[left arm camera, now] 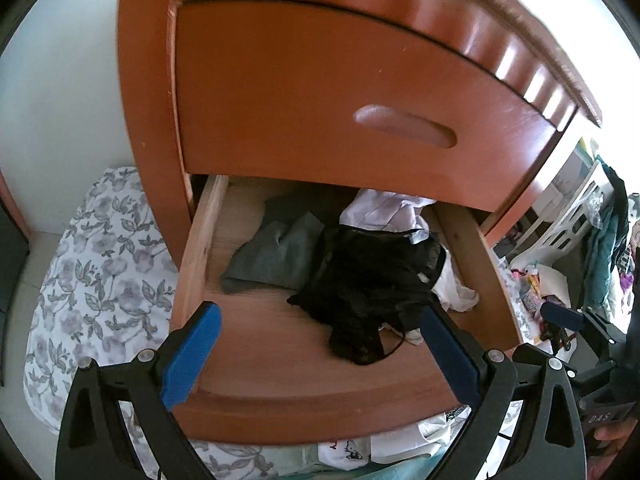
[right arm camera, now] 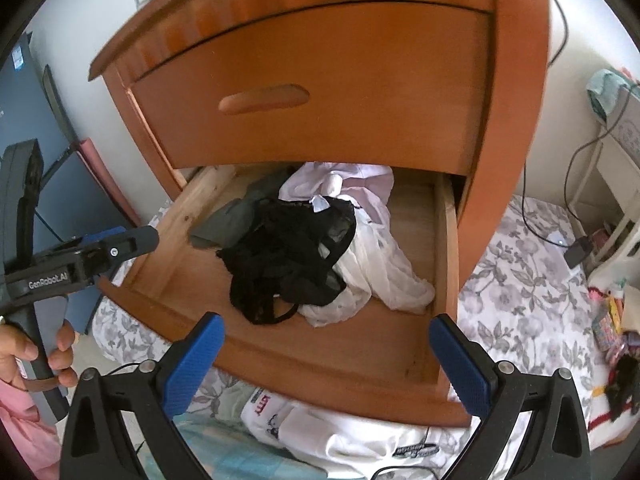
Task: Organize soft objects
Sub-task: 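Reach into the drawer and close the left tool on the black mesh item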
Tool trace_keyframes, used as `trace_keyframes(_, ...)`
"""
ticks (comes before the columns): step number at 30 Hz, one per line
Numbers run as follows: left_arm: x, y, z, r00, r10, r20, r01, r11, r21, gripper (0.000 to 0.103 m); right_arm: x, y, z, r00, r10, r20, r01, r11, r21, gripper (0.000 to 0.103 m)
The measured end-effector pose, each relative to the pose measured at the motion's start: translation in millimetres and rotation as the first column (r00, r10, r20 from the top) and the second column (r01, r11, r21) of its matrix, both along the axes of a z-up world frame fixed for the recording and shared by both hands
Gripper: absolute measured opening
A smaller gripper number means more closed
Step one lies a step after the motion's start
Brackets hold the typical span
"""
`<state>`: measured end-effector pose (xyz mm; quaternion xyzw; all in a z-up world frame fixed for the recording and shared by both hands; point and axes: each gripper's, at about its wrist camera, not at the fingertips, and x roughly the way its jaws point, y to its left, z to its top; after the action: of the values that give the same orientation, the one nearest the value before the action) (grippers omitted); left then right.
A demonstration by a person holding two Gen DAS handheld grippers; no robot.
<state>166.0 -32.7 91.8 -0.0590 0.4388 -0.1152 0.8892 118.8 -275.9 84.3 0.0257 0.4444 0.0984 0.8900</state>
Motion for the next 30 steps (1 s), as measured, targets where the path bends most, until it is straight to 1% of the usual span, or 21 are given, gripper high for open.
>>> trace_keyframes(8,36.2,-13.3,-15.4,0.998,-0.034,-0.057,0.035,0.999,0.011,0.099,40.7,-8.8,-9.3,1.000,-0.008,-0.024,0.007,1.000,-0.026,0.103)
trace_keyframes(11,49.6,-19.1,-22.0,0.996,-0.035,-0.086,0.038,0.999,0.023,0.099,52.8,-11.0,-11.5,0.999,-0.008,-0.036,0.007,0.999,-0.032,0.102)
trace_keyframes(17,66.8,-30.6,-26.1,0.992,-0.062,-0.112,0.065,0.997,0.030,0.099,70.0,-11.6,-14.4,0.998,-0.004,-0.056,0.001,0.999,-0.043,0.102)
trace_keyframes(21,78.7,-42.8,-30.7,0.986,-0.091,-0.137,0.102,0.992,0.068,0.099,76.9,-9.7,-20.6,0.996,0.006,-0.088,-0.011,0.999,-0.053,0.101)
trace_keyframes(23,84.1,-49.2,-37.2,0.979,-0.113,-0.172,0.125,0.990,0.064,0.099,79.4,-10.3,-24.6,0.995,0.006,-0.102,-0.012,0.998,-0.054,0.099)
trace_keyframes(24,86.1,-52.0,-39.7,0.976,-0.121,-0.183,0.135,0.989,0.065,0.099,80.6,-11.1,-26.4,0.994,0.006,-0.109,-0.012,0.999,-0.053,0.096)
trace_keyframes(30,97.4,-69.5,-56.5,0.952,-0.160,-0.262,0.191,0.977,0.097,0.099,89.9,-19.6,-36.1,0.988,-0.012,-0.152,0.009,1.000,-0.023,0.087)
